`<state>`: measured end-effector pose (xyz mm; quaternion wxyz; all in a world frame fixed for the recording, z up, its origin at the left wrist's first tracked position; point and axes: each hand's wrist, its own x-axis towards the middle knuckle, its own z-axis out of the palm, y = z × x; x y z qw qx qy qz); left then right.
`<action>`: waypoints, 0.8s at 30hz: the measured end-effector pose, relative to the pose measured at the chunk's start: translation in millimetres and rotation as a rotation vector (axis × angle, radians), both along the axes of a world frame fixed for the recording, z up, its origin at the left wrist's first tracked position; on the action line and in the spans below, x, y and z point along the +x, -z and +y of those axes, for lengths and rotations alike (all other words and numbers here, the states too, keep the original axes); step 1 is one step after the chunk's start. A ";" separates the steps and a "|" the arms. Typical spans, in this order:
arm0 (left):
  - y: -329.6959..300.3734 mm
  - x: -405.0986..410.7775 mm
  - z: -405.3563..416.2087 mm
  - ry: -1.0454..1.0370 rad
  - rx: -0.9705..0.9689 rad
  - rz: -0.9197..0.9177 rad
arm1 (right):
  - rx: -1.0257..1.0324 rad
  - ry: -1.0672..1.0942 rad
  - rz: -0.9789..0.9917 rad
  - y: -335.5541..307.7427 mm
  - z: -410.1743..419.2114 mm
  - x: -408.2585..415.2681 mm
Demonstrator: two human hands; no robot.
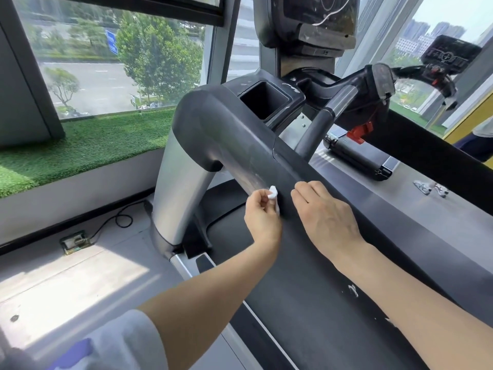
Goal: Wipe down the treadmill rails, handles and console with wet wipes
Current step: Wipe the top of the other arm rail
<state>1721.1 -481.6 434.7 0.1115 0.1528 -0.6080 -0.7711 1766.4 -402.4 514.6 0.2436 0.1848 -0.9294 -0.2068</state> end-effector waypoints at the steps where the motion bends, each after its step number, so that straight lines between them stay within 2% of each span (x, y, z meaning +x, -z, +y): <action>1: -2.3 -7.9 -5.2 -0.030 0.004 -0.037 | 0.003 0.015 -0.010 -0.3 0.1 0.5; 3: -3.6 -15.1 -9.5 -0.055 0.006 -0.091 | -0.001 0.025 -0.013 0.2 0.3 0.9; 7: 1.4 10.6 4.4 0.053 -0.015 -0.002 | -0.012 0.006 0.005 -0.9 -0.1 1.5; 13: -6.9 -30.5 -16.7 -0.059 -0.011 -0.073 | -0.020 0.002 0.014 -1.7 -1.9 1.3; 18: 9.6 -3.5 -1.2 0.043 -0.062 0.008 | -0.022 0.000 0.019 2.1 -1.5 -3.3; 24: -7.1 -56.6 -30.0 -0.068 -0.143 -0.007 | -0.023 -0.006 0.022 1.1 -3.1 -5.4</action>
